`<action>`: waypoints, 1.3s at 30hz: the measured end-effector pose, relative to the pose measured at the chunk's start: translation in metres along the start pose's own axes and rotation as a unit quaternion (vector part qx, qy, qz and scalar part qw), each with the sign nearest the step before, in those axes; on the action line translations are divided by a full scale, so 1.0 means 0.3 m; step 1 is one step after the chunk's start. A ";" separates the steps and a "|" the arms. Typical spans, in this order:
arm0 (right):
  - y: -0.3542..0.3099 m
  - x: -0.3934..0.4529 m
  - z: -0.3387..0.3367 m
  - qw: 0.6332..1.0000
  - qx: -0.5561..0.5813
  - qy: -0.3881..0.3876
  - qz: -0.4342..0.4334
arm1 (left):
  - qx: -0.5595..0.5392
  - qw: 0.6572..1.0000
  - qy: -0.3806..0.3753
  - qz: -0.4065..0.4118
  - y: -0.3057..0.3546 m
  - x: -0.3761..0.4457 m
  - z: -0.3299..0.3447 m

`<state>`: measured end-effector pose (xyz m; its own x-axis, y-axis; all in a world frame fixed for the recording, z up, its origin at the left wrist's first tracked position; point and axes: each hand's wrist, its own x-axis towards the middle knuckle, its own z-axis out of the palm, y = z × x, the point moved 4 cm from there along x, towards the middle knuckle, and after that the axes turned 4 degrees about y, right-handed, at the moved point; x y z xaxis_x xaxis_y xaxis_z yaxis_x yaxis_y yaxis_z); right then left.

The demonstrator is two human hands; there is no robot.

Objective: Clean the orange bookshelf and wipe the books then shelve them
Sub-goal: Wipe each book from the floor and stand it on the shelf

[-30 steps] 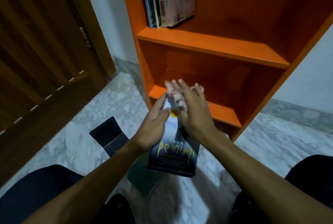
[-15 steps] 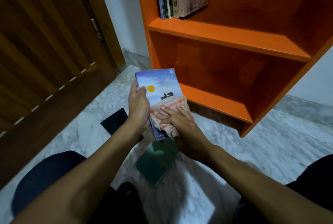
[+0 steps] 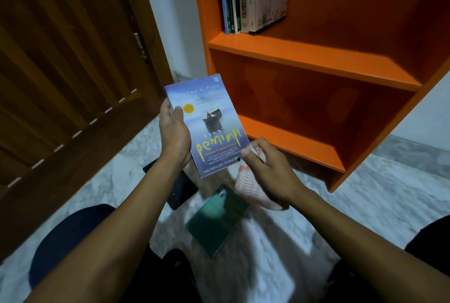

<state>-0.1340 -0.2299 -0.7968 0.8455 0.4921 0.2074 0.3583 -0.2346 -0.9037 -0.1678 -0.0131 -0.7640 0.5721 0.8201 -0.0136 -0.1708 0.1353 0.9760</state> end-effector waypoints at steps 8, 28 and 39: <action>0.023 0.112 -0.096 0.975 0.149 -0.073 0.149 | 0.100 0.972 -0.201 0.072 0.109 -0.167 0.138; -0.440 0.578 -0.555 0.979 0.086 0.186 0.006 | 0.184 0.951 -0.213 0.126 0.439 0.115 0.535; -0.367 0.677 -0.678 0.967 0.116 0.211 0.077 | 0.289 0.923 -0.103 0.232 0.347 0.320 0.913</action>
<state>0.0788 -0.2747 -0.5788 0.9856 0.0683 0.1544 0.1585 -0.0588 -0.9856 0.0891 -0.0726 -0.6041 0.6949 0.5844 0.4190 -0.0127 -0.5727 0.8197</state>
